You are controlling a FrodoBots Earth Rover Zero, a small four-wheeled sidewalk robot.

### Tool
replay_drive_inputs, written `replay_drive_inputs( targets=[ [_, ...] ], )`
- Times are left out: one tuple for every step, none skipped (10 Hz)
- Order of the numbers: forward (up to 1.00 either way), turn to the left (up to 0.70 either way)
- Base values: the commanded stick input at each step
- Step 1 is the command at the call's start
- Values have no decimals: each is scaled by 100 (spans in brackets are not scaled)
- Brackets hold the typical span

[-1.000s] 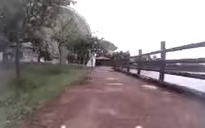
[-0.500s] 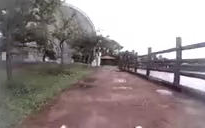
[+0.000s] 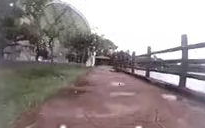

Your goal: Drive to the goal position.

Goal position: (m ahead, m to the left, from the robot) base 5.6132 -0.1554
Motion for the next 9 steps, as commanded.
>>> replay_drive_inputs(
  targets=[
    [100,-30],
    [100,-30],
    [100,-26],
    [100,-17],
    [100,-4],
    [100,10],
    [100,10],
    [100,10],
    [100,10]
  ],
)
